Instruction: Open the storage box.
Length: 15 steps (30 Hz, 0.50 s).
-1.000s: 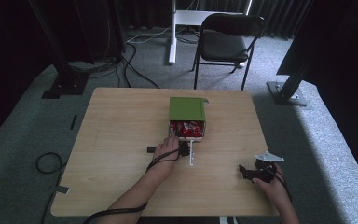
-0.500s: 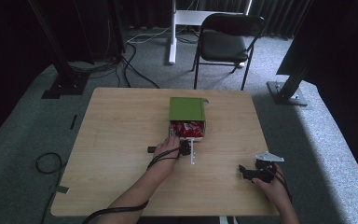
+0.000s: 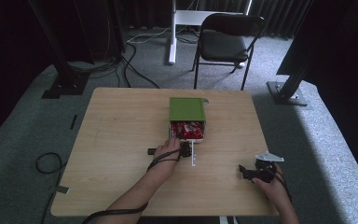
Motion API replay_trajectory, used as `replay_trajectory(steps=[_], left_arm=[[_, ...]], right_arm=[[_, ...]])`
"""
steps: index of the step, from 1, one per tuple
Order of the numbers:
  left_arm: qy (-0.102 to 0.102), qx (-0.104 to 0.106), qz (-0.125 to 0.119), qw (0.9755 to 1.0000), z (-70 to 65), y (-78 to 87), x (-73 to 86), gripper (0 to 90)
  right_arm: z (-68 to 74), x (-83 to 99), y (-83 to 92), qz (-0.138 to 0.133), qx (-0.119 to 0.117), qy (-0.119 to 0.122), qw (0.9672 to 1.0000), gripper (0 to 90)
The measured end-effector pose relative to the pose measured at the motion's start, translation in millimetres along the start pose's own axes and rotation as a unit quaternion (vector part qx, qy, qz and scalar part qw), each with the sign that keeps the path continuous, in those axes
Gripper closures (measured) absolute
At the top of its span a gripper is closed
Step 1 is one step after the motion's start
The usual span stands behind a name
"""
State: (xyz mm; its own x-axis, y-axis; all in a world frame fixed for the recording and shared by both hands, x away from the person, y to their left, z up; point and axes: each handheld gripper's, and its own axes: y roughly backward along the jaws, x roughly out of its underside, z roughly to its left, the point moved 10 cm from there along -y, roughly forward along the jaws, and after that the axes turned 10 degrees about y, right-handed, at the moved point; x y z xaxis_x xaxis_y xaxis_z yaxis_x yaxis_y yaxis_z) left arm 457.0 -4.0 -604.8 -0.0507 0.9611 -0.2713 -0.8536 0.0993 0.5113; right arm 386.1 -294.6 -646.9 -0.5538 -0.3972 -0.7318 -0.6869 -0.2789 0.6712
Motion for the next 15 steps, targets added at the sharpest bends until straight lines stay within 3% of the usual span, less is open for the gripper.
replay_trajectory(steps=[15], left_arm=[[0.006,0.011,-0.001,0.9999,-11.7,18.3,0.8,72.1]], right_arm=[[0.0,0.0,0.0,0.000,0.000,0.000,1.0000,11.7]])
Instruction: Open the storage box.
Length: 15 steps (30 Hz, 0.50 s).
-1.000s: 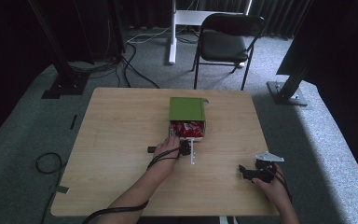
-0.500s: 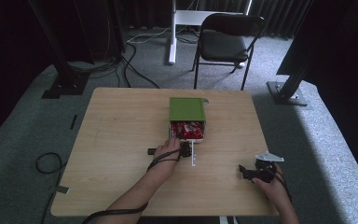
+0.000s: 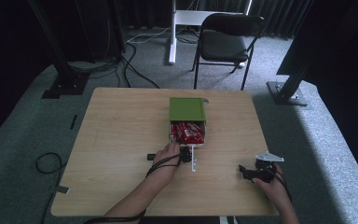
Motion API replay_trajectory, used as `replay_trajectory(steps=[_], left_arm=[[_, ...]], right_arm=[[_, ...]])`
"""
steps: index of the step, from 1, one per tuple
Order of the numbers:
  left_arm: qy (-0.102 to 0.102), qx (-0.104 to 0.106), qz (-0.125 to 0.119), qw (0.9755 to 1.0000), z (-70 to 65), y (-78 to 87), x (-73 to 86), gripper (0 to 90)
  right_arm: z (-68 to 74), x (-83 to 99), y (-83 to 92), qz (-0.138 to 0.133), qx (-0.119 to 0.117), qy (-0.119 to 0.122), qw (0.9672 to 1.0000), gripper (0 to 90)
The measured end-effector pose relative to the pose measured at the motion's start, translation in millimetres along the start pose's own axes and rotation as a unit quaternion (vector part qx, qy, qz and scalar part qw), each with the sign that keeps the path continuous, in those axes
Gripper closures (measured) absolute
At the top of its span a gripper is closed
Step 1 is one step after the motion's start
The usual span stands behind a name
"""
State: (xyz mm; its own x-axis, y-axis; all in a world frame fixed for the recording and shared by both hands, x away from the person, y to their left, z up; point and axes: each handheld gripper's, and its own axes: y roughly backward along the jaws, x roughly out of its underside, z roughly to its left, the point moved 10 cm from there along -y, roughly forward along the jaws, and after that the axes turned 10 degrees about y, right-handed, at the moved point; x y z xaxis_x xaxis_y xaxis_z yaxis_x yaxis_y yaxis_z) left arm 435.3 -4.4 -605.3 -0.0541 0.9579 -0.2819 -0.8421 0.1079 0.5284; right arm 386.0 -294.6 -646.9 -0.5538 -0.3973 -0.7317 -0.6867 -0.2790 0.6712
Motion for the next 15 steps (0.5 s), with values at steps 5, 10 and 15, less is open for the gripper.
replay_trajectory(steps=[5,10,15], left_arm=[[0.000,0.001,0.000,1.0000,-3.7,6.6,1.4,72.1],[-0.004,0.006,0.002,1.0000,-8.6,13.9,1.5,72.2],[-0.005,0.008,0.004,0.9999,-13.3,19.2,2.5,72.3]], right_arm=[[0.0,0.0,0.0,0.000,0.000,0.000,1.0000,11.8],[0.0,0.0,0.0,0.000,0.000,0.000,1.0000,11.7],[0.0,0.0,0.0,0.000,0.000,0.000,1.0000,11.8]])
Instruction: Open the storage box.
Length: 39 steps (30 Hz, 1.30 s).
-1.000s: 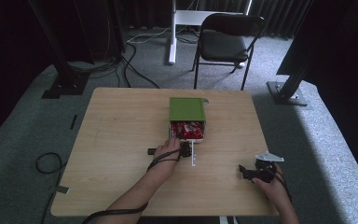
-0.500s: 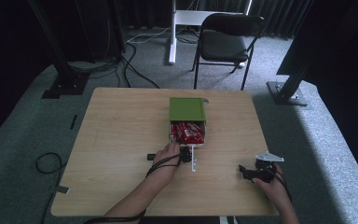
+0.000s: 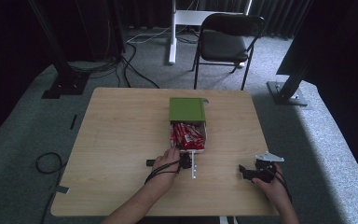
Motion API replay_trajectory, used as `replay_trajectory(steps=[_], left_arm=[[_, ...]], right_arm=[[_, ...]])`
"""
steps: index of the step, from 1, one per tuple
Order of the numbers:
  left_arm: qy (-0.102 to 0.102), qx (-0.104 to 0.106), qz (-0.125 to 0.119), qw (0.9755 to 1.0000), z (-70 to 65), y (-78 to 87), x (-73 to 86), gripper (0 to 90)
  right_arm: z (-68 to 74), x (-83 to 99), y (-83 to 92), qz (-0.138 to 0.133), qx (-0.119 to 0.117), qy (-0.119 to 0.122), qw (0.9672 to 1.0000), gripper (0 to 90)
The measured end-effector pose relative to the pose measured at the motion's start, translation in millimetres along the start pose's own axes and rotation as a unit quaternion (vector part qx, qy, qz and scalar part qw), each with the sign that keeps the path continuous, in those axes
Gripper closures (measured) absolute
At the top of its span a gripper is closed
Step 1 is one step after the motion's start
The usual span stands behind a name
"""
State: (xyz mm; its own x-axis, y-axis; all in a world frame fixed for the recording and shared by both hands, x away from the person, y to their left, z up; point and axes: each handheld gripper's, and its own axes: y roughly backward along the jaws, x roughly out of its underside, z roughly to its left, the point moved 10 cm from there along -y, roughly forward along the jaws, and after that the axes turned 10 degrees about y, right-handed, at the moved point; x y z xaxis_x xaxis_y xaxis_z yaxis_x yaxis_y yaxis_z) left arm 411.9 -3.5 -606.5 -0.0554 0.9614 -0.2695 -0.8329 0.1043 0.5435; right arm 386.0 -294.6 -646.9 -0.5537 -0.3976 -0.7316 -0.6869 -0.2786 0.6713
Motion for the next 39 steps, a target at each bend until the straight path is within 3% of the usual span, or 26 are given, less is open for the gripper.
replay_trajectory(steps=[10,14,39], left_arm=[[-0.008,0.009,0.001,0.9999,-12.9,11.9,0.1,73.1],[-0.001,0.011,-0.002,0.9999,-19.9,14.5,0.5,73.3],[-0.006,0.020,0.000,0.9998,-29.7,30.4,2.3,73.3]], right_arm=[[0.0,0.0,0.0,0.000,0.000,0.000,1.0000,11.7],[0.4,0.1,-0.3,0.000,0.000,0.000,1.0000,11.7],[0.4,0.1,-0.2,0.000,0.000,0.000,1.0000,11.7]])
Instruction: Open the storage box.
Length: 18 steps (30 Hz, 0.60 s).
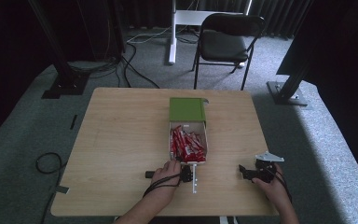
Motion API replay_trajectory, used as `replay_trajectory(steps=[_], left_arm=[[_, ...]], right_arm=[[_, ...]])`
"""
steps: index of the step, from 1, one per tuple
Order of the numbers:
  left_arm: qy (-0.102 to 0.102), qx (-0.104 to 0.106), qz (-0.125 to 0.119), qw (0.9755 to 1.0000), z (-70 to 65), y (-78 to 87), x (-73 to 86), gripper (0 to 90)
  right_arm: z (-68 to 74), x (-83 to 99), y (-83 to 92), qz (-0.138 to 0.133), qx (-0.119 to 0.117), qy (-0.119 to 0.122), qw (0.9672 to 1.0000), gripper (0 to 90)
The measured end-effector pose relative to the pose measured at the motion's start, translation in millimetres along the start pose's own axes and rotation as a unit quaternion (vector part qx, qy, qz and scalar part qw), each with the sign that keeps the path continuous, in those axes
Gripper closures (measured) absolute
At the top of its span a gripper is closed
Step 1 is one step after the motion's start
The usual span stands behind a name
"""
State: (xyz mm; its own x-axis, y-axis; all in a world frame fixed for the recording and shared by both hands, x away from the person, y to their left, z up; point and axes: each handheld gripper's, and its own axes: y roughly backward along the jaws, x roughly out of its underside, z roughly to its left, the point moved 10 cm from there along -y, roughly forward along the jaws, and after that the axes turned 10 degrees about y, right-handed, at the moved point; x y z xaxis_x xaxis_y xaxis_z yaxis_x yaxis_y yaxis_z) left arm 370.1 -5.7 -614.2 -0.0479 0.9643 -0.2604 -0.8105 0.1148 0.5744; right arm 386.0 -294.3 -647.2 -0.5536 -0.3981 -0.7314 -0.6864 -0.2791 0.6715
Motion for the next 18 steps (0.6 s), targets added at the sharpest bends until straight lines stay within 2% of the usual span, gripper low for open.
replay_trajectory(steps=[8,13,18], left_arm=[[-0.004,0.000,-0.002,1.0000,-0.5,1.8,1.9,73.0],[0.002,0.004,-0.006,1.0000,-1.1,2.4,2.4,72.7],[0.005,0.011,-0.011,0.9999,-0.8,7.9,2.2,67.4]], right_arm=[[0.0,0.0,0.0,0.000,0.000,0.000,1.0000,11.7],[0.0,0.0,0.0,0.000,0.000,0.000,1.0000,11.7],[0.0,0.0,0.0,0.000,0.000,0.000,1.0000,11.7]])
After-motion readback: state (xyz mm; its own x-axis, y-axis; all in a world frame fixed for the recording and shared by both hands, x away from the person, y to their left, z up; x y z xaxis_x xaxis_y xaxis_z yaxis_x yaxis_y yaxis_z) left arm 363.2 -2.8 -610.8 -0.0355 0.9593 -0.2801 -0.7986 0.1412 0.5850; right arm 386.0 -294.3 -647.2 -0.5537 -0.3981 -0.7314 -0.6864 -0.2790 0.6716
